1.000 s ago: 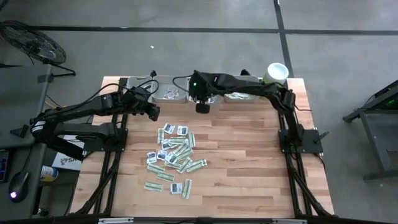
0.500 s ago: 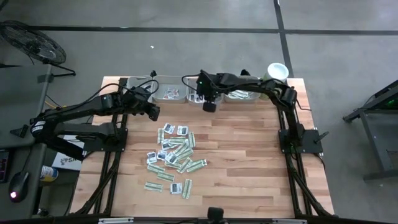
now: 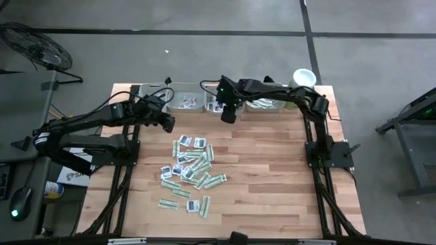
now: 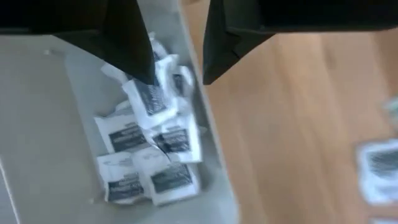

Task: Pick & Place First Aid Supplies
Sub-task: Put the green bandage into the right gray bin

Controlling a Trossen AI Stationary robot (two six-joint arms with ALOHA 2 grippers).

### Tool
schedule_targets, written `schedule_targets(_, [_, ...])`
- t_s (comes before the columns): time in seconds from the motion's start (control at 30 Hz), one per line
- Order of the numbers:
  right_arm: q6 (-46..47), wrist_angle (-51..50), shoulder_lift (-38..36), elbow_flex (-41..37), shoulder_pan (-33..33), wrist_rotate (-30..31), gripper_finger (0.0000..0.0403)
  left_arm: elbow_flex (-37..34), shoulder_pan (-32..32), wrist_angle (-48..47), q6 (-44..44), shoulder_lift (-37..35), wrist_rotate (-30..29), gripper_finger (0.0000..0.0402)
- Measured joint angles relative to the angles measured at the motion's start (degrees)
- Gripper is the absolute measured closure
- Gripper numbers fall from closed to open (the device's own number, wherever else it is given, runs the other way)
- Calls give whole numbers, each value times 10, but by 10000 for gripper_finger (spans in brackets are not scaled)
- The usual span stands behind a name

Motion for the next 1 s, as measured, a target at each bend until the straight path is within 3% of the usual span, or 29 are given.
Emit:
schedule_targets(0.3, [24,-2,-24,1,47,-76,261,0,0,-3,6,0,1,271])
schedule_targets(0.47, [-4,-2,-24,1,101,-81,260,0,0,-9,6,0,1,271])
schedule_targets(0.73, [-52,9,-24,0,189,3,260,0,0,-11,7,0,14,271])
schedule_targets(1.0, [-64,54,-19,0,249,20,248,0,0,-11,8,0,29,271])
